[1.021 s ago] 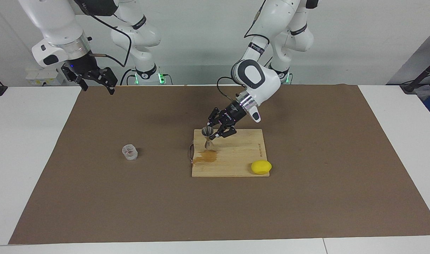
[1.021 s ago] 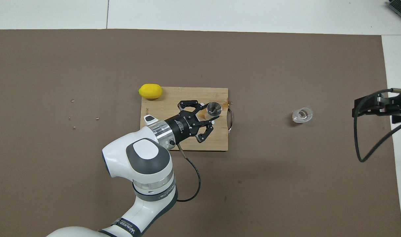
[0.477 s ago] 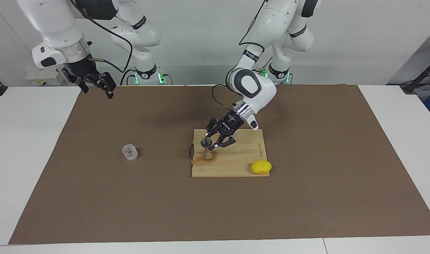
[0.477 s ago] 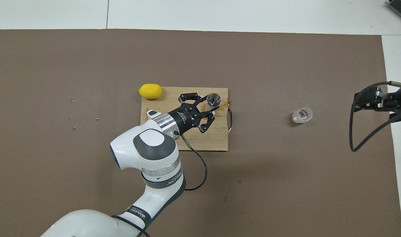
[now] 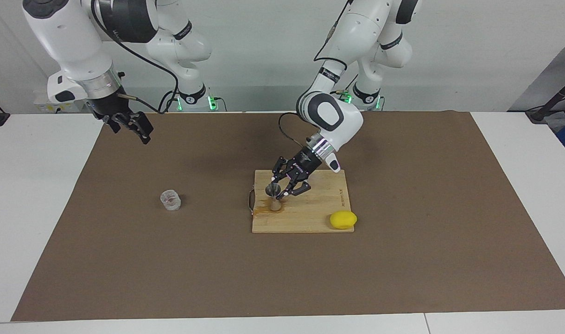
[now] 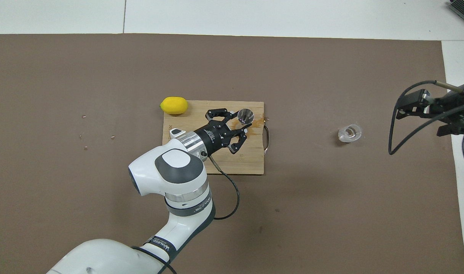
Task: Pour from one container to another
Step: 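Set the cup on the board while the right gripper reaches the glass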
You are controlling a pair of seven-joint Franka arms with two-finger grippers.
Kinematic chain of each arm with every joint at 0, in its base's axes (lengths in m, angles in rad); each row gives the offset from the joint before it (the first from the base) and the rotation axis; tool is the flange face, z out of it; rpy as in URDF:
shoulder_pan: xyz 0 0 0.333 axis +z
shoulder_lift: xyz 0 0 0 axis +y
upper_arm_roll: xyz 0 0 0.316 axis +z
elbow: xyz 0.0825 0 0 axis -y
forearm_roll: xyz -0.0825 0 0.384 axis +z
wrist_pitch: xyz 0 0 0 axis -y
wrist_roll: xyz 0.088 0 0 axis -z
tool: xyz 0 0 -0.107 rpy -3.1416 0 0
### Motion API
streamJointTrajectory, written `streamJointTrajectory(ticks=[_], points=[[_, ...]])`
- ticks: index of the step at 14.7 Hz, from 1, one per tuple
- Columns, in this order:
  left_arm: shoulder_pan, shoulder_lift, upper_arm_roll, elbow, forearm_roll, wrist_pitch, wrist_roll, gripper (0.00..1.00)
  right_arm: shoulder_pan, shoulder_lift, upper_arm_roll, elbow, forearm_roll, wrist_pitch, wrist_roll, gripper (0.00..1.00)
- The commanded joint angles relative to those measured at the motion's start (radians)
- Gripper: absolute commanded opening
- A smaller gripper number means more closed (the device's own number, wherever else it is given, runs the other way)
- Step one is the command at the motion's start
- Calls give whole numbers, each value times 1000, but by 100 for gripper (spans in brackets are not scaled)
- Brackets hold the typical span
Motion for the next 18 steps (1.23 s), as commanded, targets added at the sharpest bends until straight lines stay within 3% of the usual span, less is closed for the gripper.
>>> streamJointTrajectory(ticks=[1, 2, 3, 4, 5, 6, 10, 13, 18], points=[[-11, 10, 11, 18, -33, 18, 26, 0, -8, 40, 6, -3, 3, 61, 127, 100], [-8, 12, 11, 18, -35, 16, 26, 0, -12, 55, 6, -1, 5, 70, 187, 99], [-8, 10, 11, 16, -35, 16, 26, 17, -18, 75, 6, 2, 14, 72, 206, 99], [-6, 10, 11, 16, -35, 16, 26, 40, -22, 93, 6, 2, 19, 76, 218, 99], [-6, 10, 11, 16, -33, 16, 27, 54, -23, 113, 6, 0, 20, 90, 233, 99], [-6, 10, 11, 15, -33, 15, 29, 100, -25, 133, 8, 0, 22, 99, 271, 99], [-4, 10, 11, 13, -33, 15, 31, 100, -80, 202, 6, -12, 158, 122, 385, 100], [-9, 6, 11, 12, -30, 15, 35, 100, -101, 227, 6, -44, 177, 159, 431, 100], [-21, -154, 5, -92, -12, 47, 50, 100, -166, 227, 6, -173, 315, 249, 464, 100]])
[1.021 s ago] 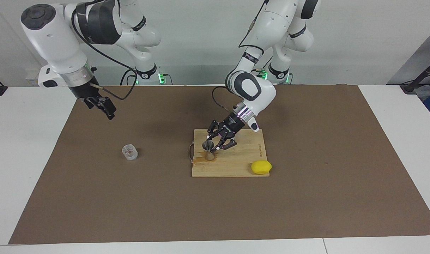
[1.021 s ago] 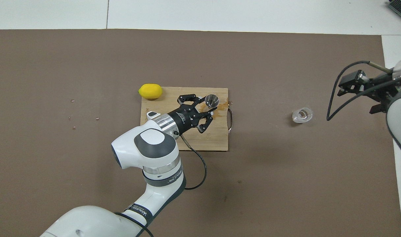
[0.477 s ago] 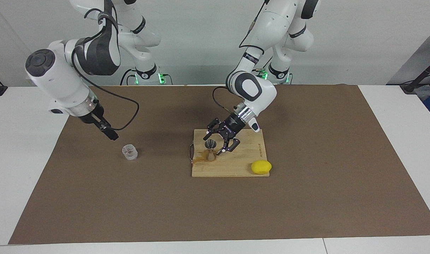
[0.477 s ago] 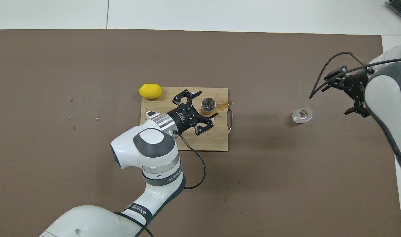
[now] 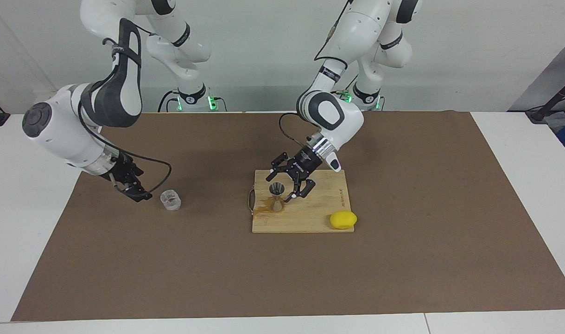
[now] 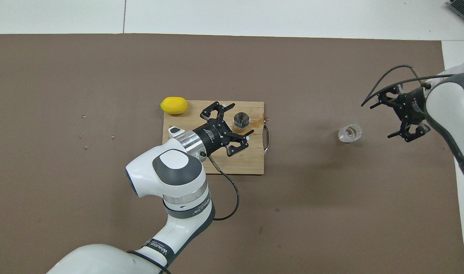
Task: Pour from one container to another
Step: 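Set the cup on the board while the right gripper reaches the glass, then retract the left gripper while the right gripper grasps the clear glass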
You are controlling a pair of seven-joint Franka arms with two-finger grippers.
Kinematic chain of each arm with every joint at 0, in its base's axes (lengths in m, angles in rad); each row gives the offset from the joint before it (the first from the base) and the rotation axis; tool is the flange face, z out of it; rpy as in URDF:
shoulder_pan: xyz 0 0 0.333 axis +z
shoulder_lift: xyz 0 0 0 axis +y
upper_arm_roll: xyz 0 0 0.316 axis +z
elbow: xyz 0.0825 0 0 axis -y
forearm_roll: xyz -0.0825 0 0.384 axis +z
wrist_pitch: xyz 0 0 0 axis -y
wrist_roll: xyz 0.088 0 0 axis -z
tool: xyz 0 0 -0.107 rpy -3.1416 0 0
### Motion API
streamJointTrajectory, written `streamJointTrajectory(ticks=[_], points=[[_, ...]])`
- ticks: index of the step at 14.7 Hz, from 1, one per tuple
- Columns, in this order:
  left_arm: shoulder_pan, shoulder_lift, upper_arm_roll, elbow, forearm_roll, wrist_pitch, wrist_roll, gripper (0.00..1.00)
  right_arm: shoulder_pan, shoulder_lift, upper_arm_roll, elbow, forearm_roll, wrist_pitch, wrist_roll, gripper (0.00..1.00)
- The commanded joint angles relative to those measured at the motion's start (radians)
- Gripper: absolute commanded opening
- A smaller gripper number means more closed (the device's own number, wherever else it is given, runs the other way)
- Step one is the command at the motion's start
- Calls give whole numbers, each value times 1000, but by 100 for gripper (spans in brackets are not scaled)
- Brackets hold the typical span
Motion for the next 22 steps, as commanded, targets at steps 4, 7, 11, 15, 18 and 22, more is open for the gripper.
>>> streamJointTrajectory(ticks=[4, 7, 11, 15, 18, 22], points=[[-14, -159, 5, -130, 44, 19, 17, 100, -54, -10, 11, -143, 130, 110, 14, 100], [44, -165, 5, -130, 135, -69, 16, 100, -68, -6, 11, -176, 143, 147, 8, 100], [147, -177, 8, -131, 309, -213, 11, 100, -116, 56, 11, -177, 208, 147, -66, 100], [265, -179, 13, -121, 646, -403, -1, 100, -152, 119, 11, -171, 289, 147, -136, 100], [370, -177, 13, -72, 965, -598, -9, 100, -149, 149, 12, -163, 355, 170, -137, 100], [427, -177, 13, 10, 1335, -684, -9, 100, -133, 159, 12, -171, 409, 173, -137, 100]])
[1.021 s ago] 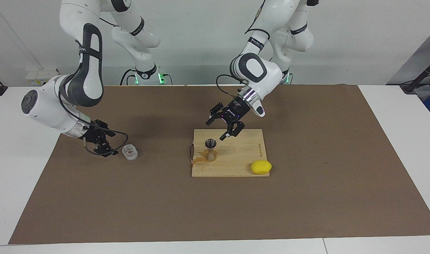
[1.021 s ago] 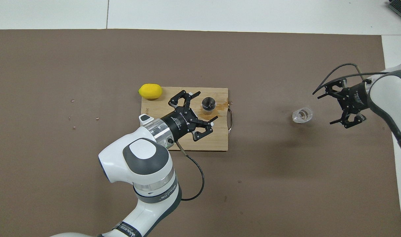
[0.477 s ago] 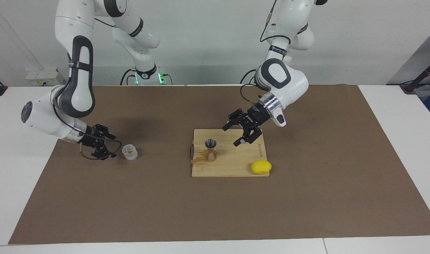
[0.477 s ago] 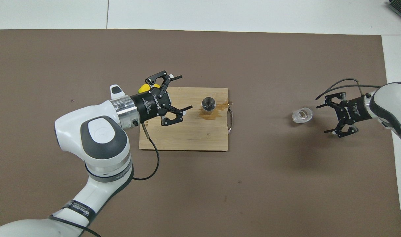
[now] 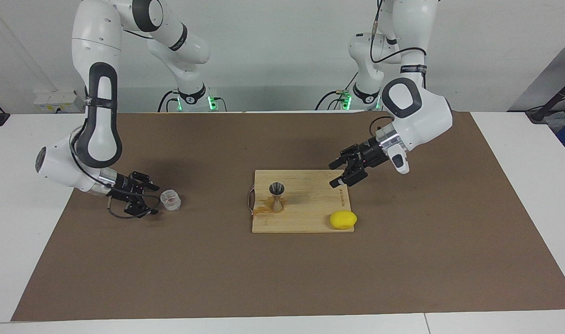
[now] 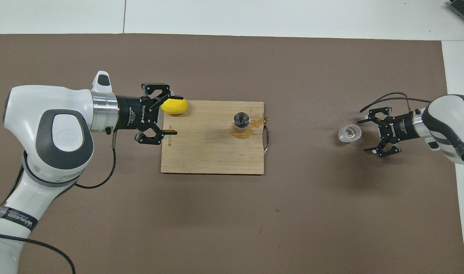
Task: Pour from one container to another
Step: 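Retract the left gripper while the right gripper grasps the clear glass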
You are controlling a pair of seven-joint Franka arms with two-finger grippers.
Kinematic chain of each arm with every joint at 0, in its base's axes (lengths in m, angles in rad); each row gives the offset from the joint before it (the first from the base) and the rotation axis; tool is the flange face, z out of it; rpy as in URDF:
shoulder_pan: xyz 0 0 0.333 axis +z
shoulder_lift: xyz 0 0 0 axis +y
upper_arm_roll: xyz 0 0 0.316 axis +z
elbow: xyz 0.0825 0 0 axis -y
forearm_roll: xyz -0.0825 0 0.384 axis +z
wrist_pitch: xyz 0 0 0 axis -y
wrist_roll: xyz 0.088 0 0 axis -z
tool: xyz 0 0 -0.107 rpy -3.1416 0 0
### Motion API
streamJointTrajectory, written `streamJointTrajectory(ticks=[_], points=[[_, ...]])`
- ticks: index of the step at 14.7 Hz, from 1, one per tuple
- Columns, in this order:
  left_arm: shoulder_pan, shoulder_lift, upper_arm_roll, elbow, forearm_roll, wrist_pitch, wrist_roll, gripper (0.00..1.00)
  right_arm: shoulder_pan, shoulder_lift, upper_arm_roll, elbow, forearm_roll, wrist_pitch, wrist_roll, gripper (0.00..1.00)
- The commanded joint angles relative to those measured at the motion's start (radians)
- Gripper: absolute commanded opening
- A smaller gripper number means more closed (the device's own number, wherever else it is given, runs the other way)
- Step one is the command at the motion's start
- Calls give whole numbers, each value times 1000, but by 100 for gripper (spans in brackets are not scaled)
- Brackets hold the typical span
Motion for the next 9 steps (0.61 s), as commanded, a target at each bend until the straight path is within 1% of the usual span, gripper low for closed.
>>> streamJointTrajectory(ticks=[1, 3, 6, 7, 9], points=[[21, -9, -7, 65, 237, -42, -9, 100, 0, 6, 8, -2, 36, 13, -20, 100], [22, -9, -6, 91, 395, -42, -9, 100, 17, 4, 9, -10, 68, 25, -20, 100], [30, -14, -4, 122, 554, -42, 6, 100, 33, 1, 9, -29, 76, 47, -19, 100], [32, -27, -4, 122, 607, -42, 16, 100, 36, 1, 8, -30, 76, 50, -20, 100], [32, -37, -3, 120, 649, -55, 104, 100, 36, 0, 9, -42, 78, 62, -19, 100]])
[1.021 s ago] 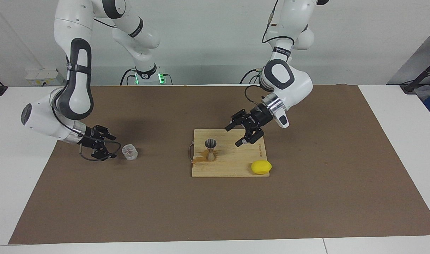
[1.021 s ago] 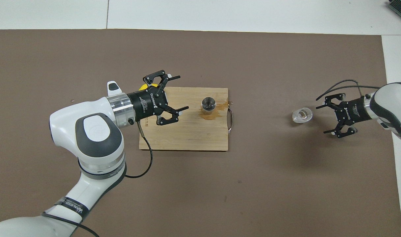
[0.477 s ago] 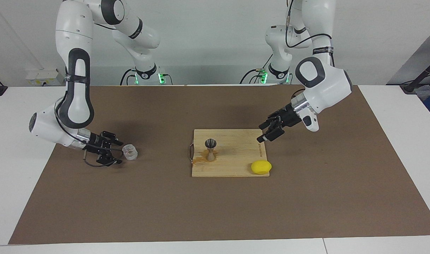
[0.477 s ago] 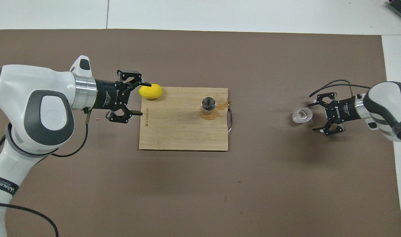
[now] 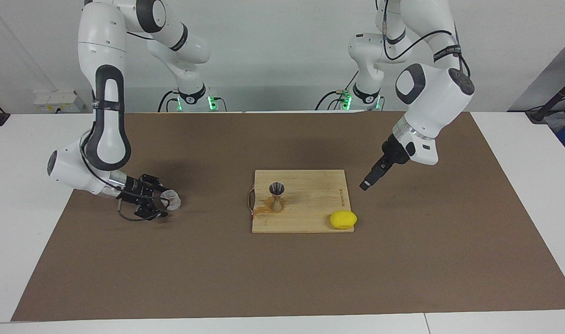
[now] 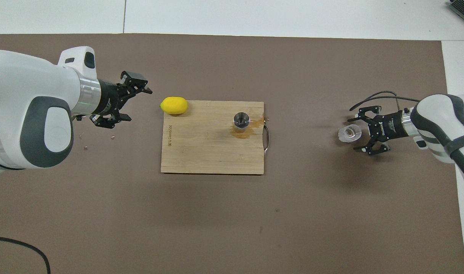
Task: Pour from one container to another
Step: 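Retract the left gripper while the right gripper grasps the clear glass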
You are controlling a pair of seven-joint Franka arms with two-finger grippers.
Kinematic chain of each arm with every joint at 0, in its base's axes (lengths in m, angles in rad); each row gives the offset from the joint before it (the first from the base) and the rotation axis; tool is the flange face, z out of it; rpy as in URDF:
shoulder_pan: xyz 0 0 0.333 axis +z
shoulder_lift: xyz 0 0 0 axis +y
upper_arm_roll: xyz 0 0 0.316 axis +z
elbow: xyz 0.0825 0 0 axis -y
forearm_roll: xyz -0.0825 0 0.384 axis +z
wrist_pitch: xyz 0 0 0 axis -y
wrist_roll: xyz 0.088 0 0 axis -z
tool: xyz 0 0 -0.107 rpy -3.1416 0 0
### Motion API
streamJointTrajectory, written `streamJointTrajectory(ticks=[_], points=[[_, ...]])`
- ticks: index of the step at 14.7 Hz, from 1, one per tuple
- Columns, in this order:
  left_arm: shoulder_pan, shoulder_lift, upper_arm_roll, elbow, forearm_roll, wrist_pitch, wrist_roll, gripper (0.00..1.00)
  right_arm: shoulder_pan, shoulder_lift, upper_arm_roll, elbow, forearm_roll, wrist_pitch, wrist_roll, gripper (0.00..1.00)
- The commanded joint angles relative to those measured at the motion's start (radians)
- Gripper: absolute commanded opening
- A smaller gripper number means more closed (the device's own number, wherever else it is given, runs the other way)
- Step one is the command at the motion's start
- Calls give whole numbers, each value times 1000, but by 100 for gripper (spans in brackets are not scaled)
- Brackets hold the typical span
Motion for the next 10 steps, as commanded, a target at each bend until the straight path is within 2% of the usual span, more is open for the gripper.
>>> streamJointTrajectory(ticks=[1, 3, 10], points=[[15, -31, -3, -2, 63, -59, 148, 100, -3, -7, 4, -35, 40, 40, -19, 100], [19, -29, 11, 30, 148, -123, 272, 100, -1, -11, 4, -44, 51, 39, -17, 100], [143, -77, 24, 55, 255, -295, 769, 100, -1, -16, 5, -58, 62, 42, -20, 100]])
